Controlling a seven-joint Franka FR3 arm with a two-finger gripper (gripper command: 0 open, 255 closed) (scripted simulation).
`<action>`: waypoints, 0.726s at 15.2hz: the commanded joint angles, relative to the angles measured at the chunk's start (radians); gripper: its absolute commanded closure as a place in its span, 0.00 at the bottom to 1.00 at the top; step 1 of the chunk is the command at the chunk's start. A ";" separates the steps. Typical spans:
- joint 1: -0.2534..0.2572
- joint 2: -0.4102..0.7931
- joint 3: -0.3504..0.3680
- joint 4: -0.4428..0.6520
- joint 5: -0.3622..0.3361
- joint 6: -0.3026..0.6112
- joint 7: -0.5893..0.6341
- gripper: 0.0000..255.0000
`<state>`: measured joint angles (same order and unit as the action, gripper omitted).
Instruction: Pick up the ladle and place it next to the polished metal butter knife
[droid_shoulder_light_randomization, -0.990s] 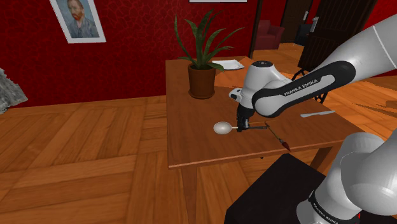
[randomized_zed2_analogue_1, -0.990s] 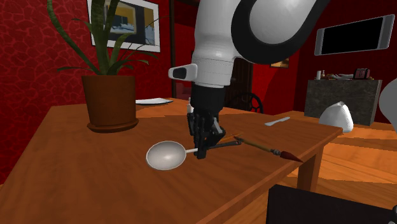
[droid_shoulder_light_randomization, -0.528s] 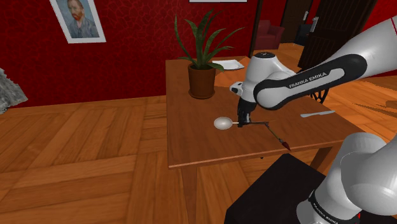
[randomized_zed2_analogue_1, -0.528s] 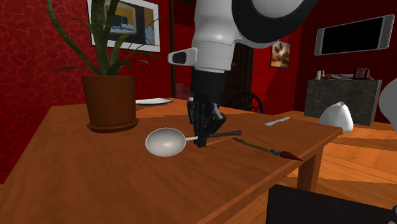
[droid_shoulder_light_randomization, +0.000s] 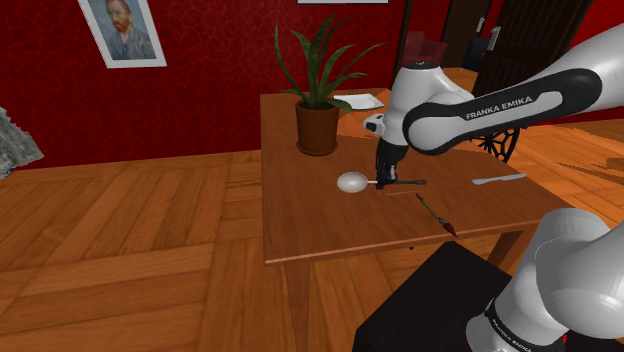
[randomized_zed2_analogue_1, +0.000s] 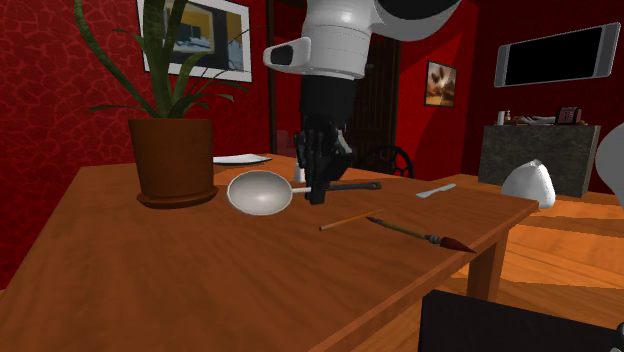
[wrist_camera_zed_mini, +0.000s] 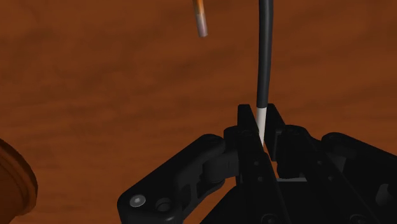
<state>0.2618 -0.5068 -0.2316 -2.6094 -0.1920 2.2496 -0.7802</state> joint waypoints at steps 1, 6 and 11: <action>0.002 -0.011 0.004 0.023 0.004 -0.034 -0.001 1.00; 0.004 -0.036 0.012 0.073 0.010 -0.109 -0.005 1.00; -0.006 -0.057 -0.003 0.104 0.006 -0.158 -0.032 1.00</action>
<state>0.2613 -0.5572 -0.2256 -2.5050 -0.1823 2.0962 -0.7994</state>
